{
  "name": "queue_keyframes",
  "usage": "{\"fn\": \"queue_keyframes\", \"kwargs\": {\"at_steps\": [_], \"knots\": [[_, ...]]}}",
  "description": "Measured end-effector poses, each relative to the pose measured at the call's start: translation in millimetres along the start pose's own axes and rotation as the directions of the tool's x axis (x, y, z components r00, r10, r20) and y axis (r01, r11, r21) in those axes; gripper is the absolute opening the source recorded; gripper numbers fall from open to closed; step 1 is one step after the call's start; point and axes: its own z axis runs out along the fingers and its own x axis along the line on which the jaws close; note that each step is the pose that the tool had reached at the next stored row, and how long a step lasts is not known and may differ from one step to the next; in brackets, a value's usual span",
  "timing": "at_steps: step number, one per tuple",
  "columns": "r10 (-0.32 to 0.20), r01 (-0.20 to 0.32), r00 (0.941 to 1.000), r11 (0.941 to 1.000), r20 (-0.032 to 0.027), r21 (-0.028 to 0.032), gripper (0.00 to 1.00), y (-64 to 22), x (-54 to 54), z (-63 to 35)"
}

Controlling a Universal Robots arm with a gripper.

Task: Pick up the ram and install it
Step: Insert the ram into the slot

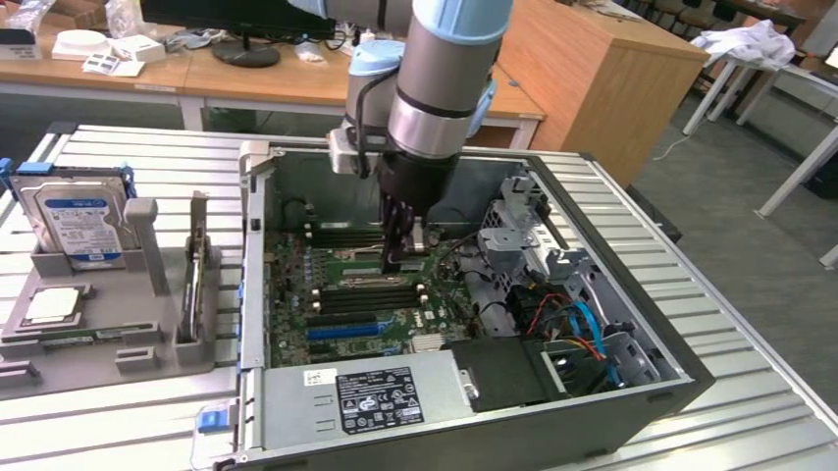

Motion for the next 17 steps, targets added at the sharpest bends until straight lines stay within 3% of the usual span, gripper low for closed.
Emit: {"fn": "queue_keyframes", "kwargs": {"at_steps": [17], "knots": [[-0.001,0.001,1.0000,1.0000,0.0000,0.0005,0.14,-0.9,1.2,29.6]]}}
